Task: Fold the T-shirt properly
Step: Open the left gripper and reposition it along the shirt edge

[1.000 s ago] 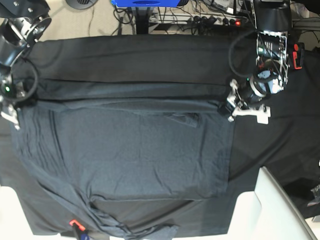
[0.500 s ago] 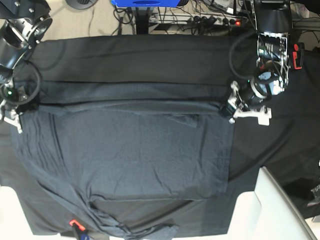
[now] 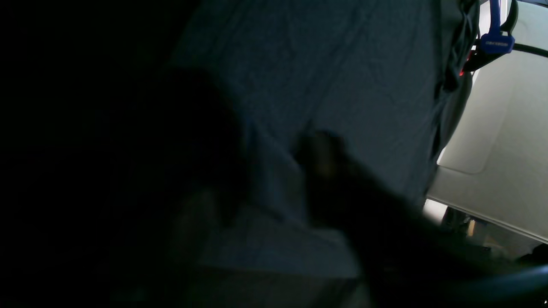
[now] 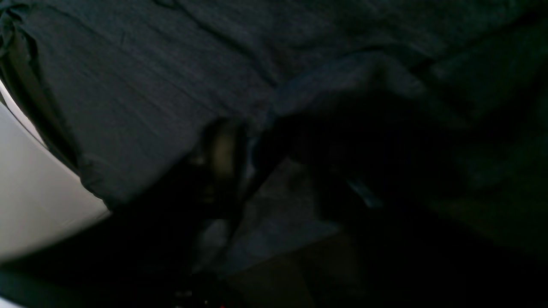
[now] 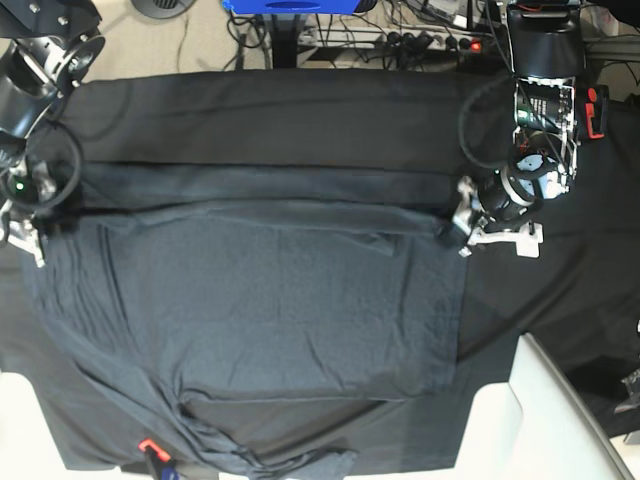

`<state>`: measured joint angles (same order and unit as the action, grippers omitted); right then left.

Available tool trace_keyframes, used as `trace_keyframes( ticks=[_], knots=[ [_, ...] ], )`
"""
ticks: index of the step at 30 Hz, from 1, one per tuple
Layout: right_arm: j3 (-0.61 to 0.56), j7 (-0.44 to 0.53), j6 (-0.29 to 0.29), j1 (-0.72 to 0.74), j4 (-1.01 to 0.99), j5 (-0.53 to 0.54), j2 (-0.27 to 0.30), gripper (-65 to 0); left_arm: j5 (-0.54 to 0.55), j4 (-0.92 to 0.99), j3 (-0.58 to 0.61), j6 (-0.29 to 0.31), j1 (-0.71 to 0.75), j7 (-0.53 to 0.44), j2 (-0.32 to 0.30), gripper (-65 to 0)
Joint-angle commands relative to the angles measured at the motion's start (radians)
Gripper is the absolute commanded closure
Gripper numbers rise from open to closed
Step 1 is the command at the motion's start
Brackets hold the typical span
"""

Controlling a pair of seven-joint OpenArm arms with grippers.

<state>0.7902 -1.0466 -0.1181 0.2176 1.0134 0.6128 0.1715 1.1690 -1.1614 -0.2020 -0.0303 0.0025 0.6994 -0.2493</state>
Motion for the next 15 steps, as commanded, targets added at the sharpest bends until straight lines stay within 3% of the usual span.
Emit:
trace_keyframes(
  ticks=[1,2,4,7,12,15],
  knots=[
    [0.004,0.004,0.033,0.016,0.023,0.037,0.016,-39.9,0.018,-0.025,-0.006,0.007,-0.014,-0.008,-0.009,-34.1],
    [0.004,0.007,0.073,0.012,0.035,0.074,0.016,-43.1,0.018,-0.039,-0.006,0.007,-0.014,-0.01,-0.009,-39.5],
    [0.004,0.012,0.137,-0.025,0.084,0.166,0.016,-42.3,0.018,-0.078,-0.015,0.011,-0.012,-0.011,-0.009,-50.5],
    [0.002,0.027,0.163,-0.054,0.189,0.25,0.016,-40.5,0.019,-0.157,-0.095,0.013,-0.005,-0.011,0.003,-60.2],
    [0.002,0.032,0.179,-0.145,0.381,0.31,0.016,-41.1,0.021,-0.322,-0.212,0.013,0.067,-0.008,0.008,-60.9],
    [0.005,0.036,0.251,-0.229,0.448,0.322,0.018,-40.7,0.015,-0.409,-0.247,0.013,0.162,-0.007,0.005,-60.9]
  ],
)
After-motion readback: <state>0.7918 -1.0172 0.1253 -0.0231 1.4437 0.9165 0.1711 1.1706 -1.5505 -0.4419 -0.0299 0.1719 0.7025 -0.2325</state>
